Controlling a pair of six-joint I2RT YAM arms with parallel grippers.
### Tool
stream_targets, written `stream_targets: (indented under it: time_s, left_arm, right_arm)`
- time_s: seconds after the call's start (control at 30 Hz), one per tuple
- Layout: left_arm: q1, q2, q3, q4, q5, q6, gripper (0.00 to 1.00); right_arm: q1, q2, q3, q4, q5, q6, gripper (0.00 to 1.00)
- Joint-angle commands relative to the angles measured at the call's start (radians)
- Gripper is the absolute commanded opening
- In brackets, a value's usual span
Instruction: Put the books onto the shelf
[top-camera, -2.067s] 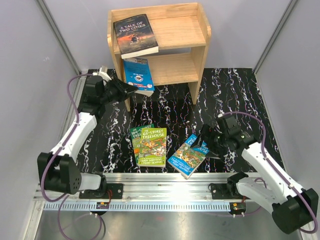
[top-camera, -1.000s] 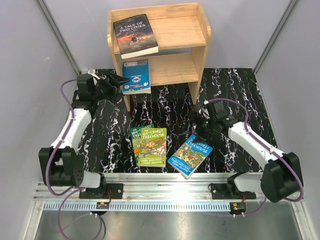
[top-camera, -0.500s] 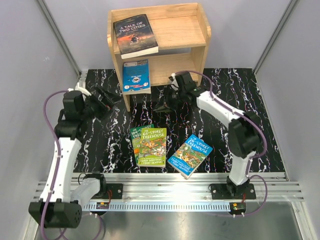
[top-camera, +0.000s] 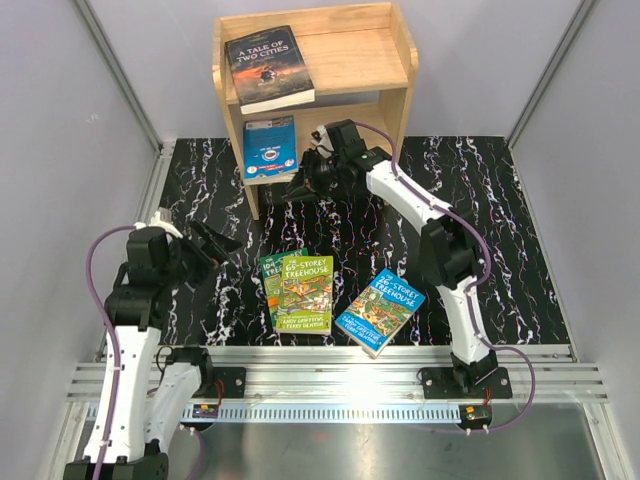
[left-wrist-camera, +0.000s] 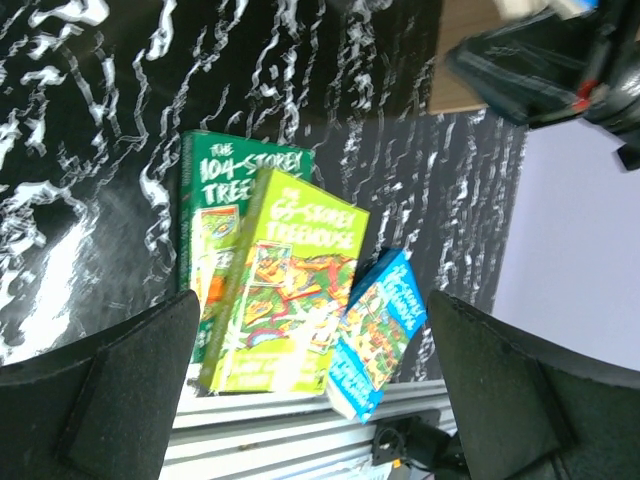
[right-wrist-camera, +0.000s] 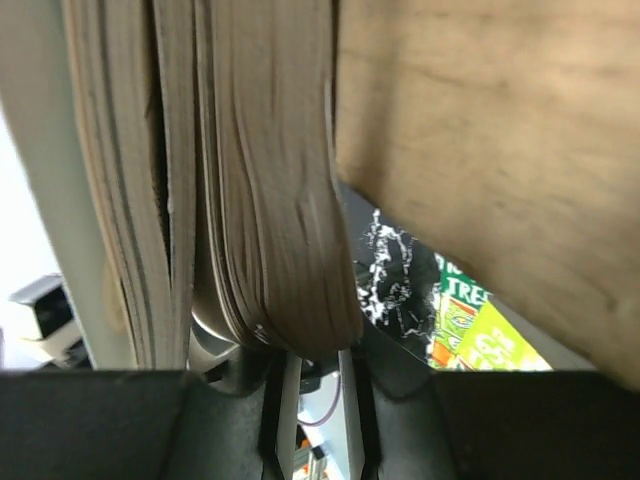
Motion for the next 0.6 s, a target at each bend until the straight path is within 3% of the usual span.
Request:
stream_targets:
  time_s: [0.0, 0.3, 0.57]
  left_arm:
    - [0.000, -0.027, -0.035, -0.021, -0.024, 0.021, 0.99]
    - [0.000, 0.023, -0.062, 0.032, -0.024, 0.016, 0.99]
    - [0.000, 0.059, -0.067, 0.055, -0.021, 0.025, 0.99]
  right_arm:
    - [0.008, 0.048, 0.083, 0.075, -0.046, 0.043, 0.27]
    - [0.005, 0.106, 0.168, 0.164, -0.084, 0.105, 0.28]
    - [-0.042, 0.125, 0.199, 0.202, 0.023, 0.200, 0.29]
